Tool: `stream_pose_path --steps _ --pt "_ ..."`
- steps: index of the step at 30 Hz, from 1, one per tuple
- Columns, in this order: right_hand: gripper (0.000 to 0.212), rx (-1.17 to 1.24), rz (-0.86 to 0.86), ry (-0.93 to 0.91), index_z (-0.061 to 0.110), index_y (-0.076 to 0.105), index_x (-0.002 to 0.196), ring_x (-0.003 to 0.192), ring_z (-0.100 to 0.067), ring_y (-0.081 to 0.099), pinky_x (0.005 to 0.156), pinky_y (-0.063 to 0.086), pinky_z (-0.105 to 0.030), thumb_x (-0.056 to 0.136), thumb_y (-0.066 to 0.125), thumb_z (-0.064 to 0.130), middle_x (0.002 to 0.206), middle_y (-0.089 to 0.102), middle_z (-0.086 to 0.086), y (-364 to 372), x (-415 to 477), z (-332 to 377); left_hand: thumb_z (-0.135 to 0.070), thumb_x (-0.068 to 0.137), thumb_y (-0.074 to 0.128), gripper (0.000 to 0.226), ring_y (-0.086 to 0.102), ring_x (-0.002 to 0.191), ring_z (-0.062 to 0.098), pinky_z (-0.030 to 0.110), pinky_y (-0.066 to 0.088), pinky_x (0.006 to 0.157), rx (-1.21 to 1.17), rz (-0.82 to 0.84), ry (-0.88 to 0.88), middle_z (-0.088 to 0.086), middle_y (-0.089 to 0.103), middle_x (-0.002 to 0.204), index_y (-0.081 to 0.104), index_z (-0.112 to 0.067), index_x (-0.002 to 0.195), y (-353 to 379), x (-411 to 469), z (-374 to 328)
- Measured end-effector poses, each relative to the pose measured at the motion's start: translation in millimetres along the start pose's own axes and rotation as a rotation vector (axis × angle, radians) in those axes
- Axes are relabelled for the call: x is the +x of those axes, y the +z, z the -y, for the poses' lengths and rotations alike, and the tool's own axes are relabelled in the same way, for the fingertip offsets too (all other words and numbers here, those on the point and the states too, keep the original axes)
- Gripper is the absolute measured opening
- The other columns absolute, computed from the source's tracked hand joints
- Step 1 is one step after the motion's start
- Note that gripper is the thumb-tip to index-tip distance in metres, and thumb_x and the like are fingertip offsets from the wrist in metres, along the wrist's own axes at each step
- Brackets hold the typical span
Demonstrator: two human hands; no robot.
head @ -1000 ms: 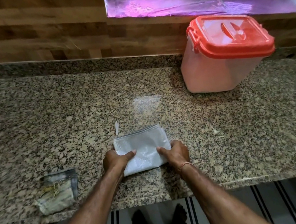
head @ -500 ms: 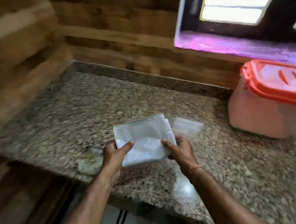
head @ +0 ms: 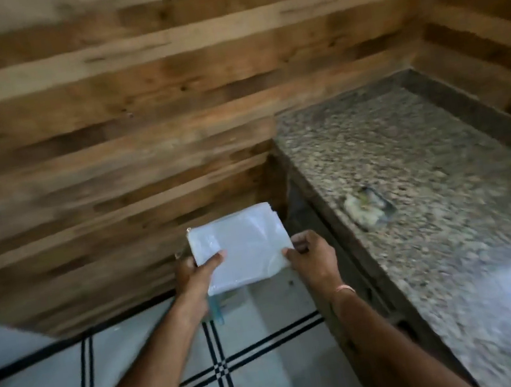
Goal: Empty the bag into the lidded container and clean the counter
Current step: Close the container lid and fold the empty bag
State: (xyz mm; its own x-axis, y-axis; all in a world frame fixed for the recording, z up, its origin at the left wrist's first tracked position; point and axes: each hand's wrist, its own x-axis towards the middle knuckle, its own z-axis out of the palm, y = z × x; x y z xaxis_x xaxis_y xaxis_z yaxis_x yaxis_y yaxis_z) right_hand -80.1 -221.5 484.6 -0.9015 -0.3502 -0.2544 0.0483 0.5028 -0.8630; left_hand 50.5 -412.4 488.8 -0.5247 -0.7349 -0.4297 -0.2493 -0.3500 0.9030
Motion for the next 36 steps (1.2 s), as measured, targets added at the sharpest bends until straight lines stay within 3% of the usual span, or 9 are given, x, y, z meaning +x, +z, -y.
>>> stream_pose_path --steps 6,9,15,17,21,24,28,33,36 --pt "0.025 -0.134 0.147 0.009 0.019 0.067 0.109 0.094 -0.018 0.07 0.086 0.057 -0.029 0.088 0.078 0.026 0.097 0.072 0.005 137 7 21 -0.009 0.083 0.083 0.029 0.074 0.095 0.037 0.042 0.059 0.081 -0.102 -0.238 -0.099 0.018 0.076 0.106 0.074 -0.003 0.109 -127 42 35" --pt "0.015 -0.176 0.208 0.021 0.023 0.062 0.102 0.085 -0.008 0.065 0.069 0.051 -0.018 0.093 0.074 0.024 0.091 0.065 0.011 203 12 8 -0.014 0.08 0.086 0.023 0.074 0.09 0.034 0.036 0.058 0.074 -0.122 -0.319 -0.191 0.015 0.077 0.101 0.075 -0.009 0.099 -168 71 66" --pt "0.006 -0.126 0.216 0.09 0.024 0.064 0.095 0.084 -0.005 0.064 0.066 0.046 -0.01 0.098 0.068 0.027 0.09 0.066 0.013 318 45 -58 -0.019 0.08 0.087 0.031 0.07 0.08 0.024 0.023 0.056 0.063 -0.12 -0.391 -0.319 0.009 0.075 0.095 0.074 -0.007 0.106 -212 152 149" --pt "0.015 -0.045 0.198 0.199 0.022 0.065 0.094 0.085 -0.013 0.066 0.069 0.053 -0.021 0.102 0.06 0.033 0.092 0.07 0.002 347 63 -92 -0.015 0.084 0.083 0.024 0.068 0.078 0.02 0.019 0.053 0.056 -0.141 -0.398 -0.34 0.007 0.072 0.094 0.071 -0.01 0.105 -215 179 183" --pt "0.032 -0.116 0.112 0.332 0.013 0.066 0.095 0.095 -0.036 0.068 0.089 0.057 -0.049 0.106 0.049 0.039 0.096 0.071 -0.013 413 115 -193 -0.024 0.083 0.085 0.037 0.068 0.102 0.031 0.038 0.055 0.083 -0.151 -0.438 -0.387 0.01 0.072 0.109 0.072 -0.01 0.114 -219 242 266" --pt "0.042 -0.276 0.251 0.475 -0.001 0.066 0.12 0.124 -0.04 0.059 0.105 0.043 -0.039 0.104 0.056 0.038 0.126 0.066 -0.019 460 152 -261 -0.025 0.084 0.084 0.044 0.066 0.105 0.029 0.037 0.054 0.085 -0.196 -0.46 -0.4 0.008 0.069 0.114 0.068 -0.008 0.122 -218 288 321" --pt "0.092 -0.208 0.446 0.692 -0.001 0.039 0.151 0.143 -0.034 0.045 0.119 0.037 -0.04 0.086 0.078 0.051 0.155 0.045 -0.018 513 183 -335 -0.027 0.082 0.086 0.036 0.069 0.106 0.027 0.041 0.057 0.093 -0.241 -0.481 -0.406 0.006 0.071 0.114 0.07 -0.015 0.112 -217 347 383" --pt "0.06 -0.089 0.47 0.71 0.003 0.06 0.113 0.077 -0.016 0.057 0.067 0.045 -0.024 0.081 0.083 0.049 0.09 0.061 -0.007 566 214 -387 -0.024 0.084 0.084 0.033 0.073 0.106 0.024 0.044 0.059 0.094 -0.297 -0.461 -0.396 0.003 0.076 0.114 0.072 -0.017 0.113 -215 399 426" --pt "0.028 0.05 0.4 0.623 0.011 0.063 0.092 0.062 -0.012 0.057 0.054 0.042 -0.019 0.091 0.077 0.036 0.078 0.062 -0.004 575 219 -395 -0.025 0.084 0.084 0.037 0.074 0.105 0.023 0.045 0.06 0.091 -0.301 -0.439 -0.402 0.002 0.076 0.116 0.071 -0.015 0.117 -212 411 430"
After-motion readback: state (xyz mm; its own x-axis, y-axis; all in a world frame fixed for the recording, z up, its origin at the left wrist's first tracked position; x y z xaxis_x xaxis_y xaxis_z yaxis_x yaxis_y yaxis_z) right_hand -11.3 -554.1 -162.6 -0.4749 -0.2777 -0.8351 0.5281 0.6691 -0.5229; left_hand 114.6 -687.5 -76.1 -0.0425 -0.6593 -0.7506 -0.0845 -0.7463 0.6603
